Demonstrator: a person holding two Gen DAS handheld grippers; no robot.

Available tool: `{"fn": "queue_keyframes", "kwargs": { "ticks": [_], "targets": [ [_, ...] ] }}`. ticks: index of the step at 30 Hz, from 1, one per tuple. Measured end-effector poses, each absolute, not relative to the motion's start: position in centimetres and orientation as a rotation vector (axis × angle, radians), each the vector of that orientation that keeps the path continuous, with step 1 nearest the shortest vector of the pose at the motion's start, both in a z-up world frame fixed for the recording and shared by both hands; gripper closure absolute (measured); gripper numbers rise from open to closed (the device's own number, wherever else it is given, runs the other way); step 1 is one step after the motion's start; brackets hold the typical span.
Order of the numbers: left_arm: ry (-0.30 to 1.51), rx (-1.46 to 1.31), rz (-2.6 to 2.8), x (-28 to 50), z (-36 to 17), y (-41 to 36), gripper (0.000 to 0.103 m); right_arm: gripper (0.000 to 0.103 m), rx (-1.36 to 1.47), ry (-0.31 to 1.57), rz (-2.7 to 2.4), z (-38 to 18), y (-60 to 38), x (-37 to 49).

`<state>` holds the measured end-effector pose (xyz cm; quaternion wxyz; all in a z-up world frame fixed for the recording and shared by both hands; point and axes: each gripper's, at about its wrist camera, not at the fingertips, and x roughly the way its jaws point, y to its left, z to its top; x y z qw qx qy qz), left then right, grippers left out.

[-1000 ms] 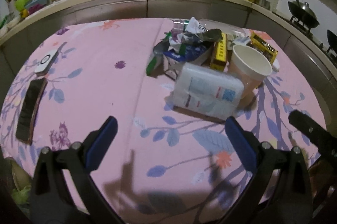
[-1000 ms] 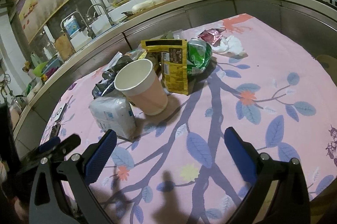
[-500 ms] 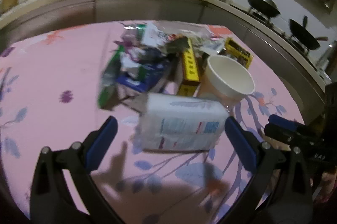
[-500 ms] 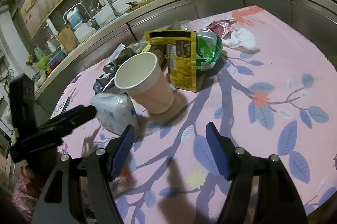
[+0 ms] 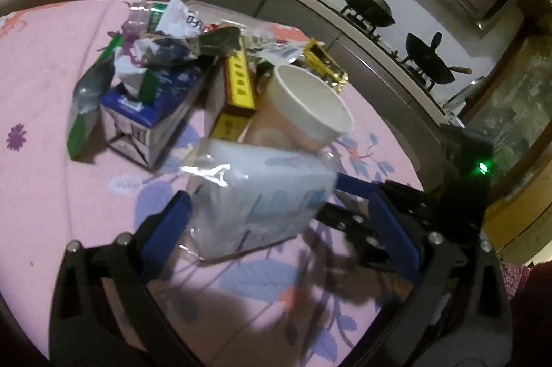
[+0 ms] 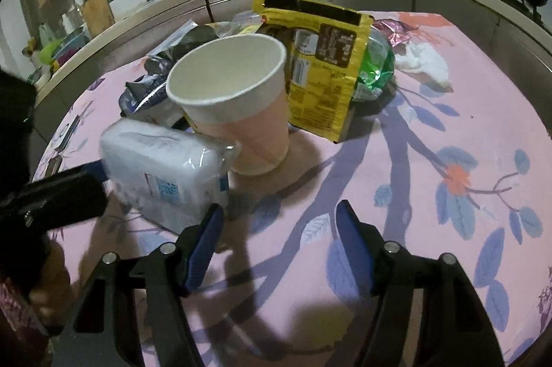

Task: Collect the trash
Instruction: 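Grasp the white wet-wipe pack with the left tool while the right tool approaches the paper cup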

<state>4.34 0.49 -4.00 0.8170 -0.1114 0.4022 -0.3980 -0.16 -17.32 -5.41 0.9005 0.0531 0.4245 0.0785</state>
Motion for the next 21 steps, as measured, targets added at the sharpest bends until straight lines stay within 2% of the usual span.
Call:
{"fn": "queue_keyframes", "kwargs": {
  "ticks": [6, 7, 8, 11, 14, 16, 19, 20, 21],
  "targets": [
    [0.860, -0.158, -0.846, 4.4, -4.6, -0.3, 0.005, 0.037, 0.136, 0.873, 0.139, -5.7, -18.6, -0.2],
    [0.870, -0.162, -0.858, 4.7, -4.6, -0.4, 0.008, 0.037, 0.125, 0.868, 0.137, -5.7, -18.6, -0.2],
    [0.878, -0.169, -0.880, 4.6, -4.7, -0.4, 0.019, 0.037, 0.120, 0.864, 0.136, -5.7, -18.6, -0.3],
    [0.850, -0.123, -0.940, 3.9, -4.4, -1.5, 0.030, 0.037, 0.129, 0.851, 0.111, -5.6, -19.3, -0.2],
    [0.822, -0.080, -0.946, 3.3, -4.3, -1.9, 0.031, 0.037, 0.173, 0.835, 0.103, -5.2, -20.6, -0.4],
    [0.836, -0.044, -0.937, 3.5, -4.8, -2.6, 0.035, 0.037, 0.186, 0.836, 0.113, -5.1, -20.7, -0.4],
    [0.867, -0.012, -0.937, 3.8, -5.8, -3.2, 0.066, 0.037, 0.184, 0.834, 0.128, -4.7, -20.7, -0.4],
    [0.866, -0.022, -0.948, 3.7, -5.8, -2.8, 0.073, 0.037, 0.196, 0.821, 0.123, -4.4, -21.2, -0.5],
    [0.853, -0.022, -0.934, 3.5, -5.6, -2.5, 0.073, 0.037, 0.212, 0.810, 0.119, -3.9, -21.7, -0.7]
  ]
}}
